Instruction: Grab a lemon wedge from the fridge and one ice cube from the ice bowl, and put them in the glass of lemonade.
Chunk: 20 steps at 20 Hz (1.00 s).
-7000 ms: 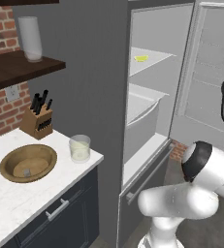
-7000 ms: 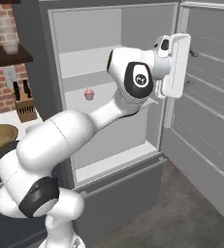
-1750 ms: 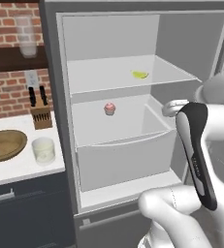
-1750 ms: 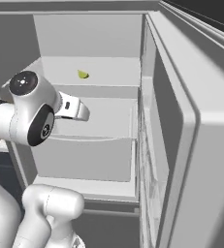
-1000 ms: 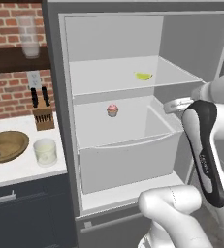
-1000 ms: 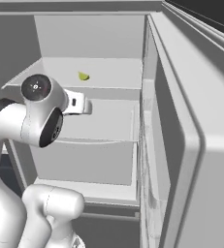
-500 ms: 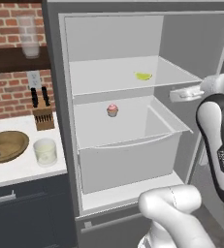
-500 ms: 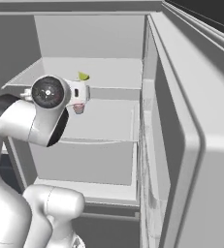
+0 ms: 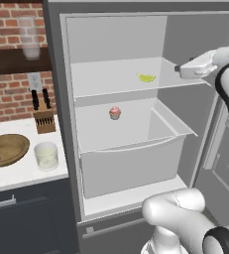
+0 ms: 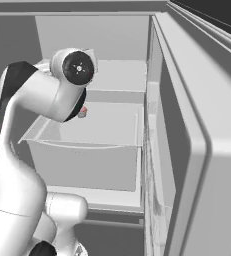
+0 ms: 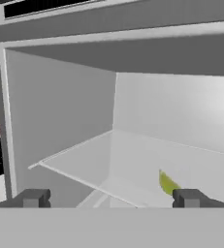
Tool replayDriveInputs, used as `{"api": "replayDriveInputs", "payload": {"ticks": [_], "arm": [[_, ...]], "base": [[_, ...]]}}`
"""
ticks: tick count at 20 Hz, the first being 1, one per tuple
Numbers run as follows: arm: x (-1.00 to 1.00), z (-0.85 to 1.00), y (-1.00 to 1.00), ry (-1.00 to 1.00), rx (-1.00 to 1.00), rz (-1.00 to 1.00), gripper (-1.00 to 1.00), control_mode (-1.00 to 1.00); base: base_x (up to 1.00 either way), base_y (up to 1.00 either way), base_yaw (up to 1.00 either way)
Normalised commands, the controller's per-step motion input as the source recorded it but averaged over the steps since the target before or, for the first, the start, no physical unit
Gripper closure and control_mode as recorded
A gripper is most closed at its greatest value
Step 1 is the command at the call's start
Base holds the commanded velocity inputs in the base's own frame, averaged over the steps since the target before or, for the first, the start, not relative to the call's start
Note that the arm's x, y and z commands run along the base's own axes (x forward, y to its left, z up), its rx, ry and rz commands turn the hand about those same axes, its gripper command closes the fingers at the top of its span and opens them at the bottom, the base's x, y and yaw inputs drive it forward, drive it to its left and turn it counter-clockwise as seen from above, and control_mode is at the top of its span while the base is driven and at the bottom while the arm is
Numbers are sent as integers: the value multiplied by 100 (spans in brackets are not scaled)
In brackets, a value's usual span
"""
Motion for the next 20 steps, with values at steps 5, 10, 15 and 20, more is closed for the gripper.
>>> {"api": "replayDriveInputs", "payload": {"ticks": [5, 10, 15, 20], "arm": [[88, -16, 14, 37, -16, 0, -100, -100], [38, -57, 1, 15, -1, 0, -100, -100], [26, -56, 0, 13, 0, -2, -100, -100], [19, -41, 3, 0, 0, -6, -100, -100]], "base": [[0, 0, 0], [0, 0, 0], [0, 0, 0], [0, 0, 0]]}}
